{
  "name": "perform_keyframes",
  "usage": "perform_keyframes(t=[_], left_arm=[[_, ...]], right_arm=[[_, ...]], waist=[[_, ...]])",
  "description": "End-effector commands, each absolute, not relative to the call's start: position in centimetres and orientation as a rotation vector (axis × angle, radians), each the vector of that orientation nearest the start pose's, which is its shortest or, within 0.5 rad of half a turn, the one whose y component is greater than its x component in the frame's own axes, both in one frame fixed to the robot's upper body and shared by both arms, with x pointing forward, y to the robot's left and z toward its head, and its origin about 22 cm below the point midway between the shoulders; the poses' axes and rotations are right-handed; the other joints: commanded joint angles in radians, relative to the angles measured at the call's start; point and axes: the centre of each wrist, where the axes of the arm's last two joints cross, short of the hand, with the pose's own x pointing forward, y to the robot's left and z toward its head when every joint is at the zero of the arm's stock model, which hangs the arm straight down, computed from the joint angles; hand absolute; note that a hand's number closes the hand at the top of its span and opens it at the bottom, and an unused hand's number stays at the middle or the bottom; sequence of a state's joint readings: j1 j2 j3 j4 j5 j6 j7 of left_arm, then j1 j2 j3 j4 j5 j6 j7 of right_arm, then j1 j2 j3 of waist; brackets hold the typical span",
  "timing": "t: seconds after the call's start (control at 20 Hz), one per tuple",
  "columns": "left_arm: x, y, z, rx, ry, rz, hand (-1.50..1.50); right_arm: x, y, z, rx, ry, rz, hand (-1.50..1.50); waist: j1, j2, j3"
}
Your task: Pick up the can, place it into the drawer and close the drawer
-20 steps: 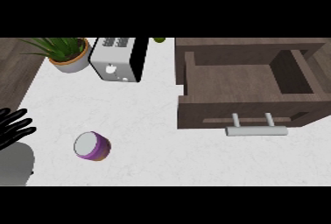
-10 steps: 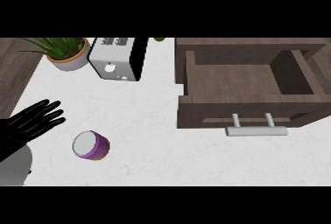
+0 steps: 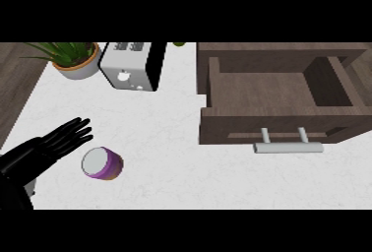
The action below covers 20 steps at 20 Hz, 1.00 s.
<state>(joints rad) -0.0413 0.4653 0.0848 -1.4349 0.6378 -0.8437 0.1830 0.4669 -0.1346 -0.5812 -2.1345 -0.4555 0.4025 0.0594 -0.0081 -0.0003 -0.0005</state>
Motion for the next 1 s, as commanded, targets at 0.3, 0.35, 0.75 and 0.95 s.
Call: perform_keyframes(t=[0.3,0.35,0.75,0.95], left_arm=[[26.4,35.3,-1.8,-0.558,-1.387,-0.438,-1.50],[24.5,36.8,-2.9,-0.551,-1.387,-0.424,-1.50],[27.5,38.3,-6.0,-0.506,-1.343,-0.428,-1.50],[26.9,38.7,-7.6,-0.514,-1.332,-0.416,-1.50]], right_arm=[[10.2,-37.0,9.5,-0.199,-1.766,-0.089,-1.50],[8.0,-37.8,9.8,-0.208,-1.772,-0.089,-1.50],[8.6,-39.1,9.2,-0.189,-1.786,-0.087,-1.50],[8.0,-37.3,10.5,-0.178,-1.801,-0.081,-1.50]], waist=[[0.004,0.001,0.000],[0.001,0.000,0.000],[-0.006,0.003,-0.001],[-0.010,0.004,-0.002]])
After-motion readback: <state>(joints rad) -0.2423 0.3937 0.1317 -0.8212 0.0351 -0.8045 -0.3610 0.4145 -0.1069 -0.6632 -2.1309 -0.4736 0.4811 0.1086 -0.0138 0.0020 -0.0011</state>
